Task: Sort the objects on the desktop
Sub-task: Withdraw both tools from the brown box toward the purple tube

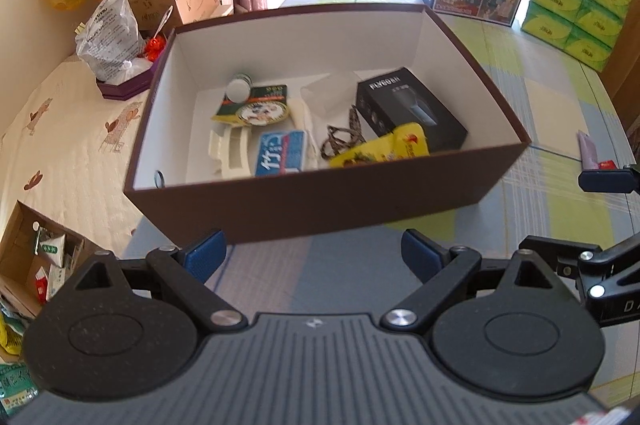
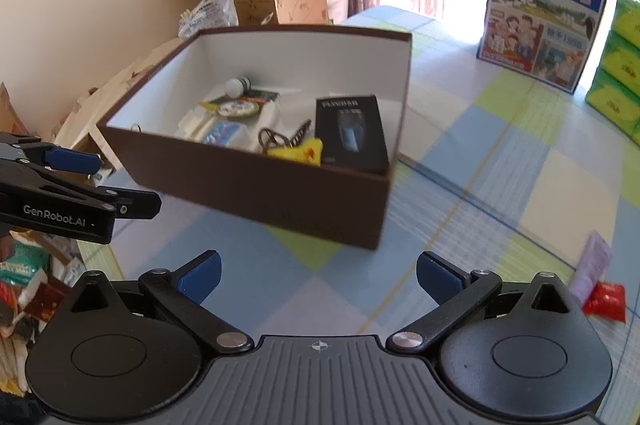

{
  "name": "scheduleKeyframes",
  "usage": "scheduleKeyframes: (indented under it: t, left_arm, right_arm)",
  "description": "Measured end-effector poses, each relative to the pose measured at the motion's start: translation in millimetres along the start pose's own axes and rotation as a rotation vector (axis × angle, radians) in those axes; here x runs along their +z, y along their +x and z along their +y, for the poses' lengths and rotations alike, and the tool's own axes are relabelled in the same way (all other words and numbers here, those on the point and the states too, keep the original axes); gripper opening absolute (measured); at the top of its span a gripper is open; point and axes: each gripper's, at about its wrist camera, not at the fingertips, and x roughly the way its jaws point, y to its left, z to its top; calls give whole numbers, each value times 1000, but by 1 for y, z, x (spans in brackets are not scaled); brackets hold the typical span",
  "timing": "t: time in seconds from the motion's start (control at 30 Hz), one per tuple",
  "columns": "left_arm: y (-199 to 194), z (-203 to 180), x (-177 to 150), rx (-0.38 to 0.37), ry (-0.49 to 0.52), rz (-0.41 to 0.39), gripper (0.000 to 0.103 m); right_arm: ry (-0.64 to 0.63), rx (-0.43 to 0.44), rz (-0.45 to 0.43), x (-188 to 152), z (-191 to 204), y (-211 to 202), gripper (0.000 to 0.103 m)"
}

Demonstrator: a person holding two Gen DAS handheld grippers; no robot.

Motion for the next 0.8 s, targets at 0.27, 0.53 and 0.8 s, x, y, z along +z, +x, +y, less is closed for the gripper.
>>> scheduleKeyframes:
  t: [0.27, 0.53, 0.8]
  left_arm:
    - [-3, -35, -16, -6, 17, 35, 92]
    - [0, -82, -31, -37, 58, 71, 92]
    - [10, -136, -35, -93, 126, 91, 92]
  right_arm:
    - [27, -1, 32, -29, -28, -14, 101]
    - [85, -44, 47, -57, -67, -33, 101]
    - [189, -134, 57, -90, -117, -55, 101]
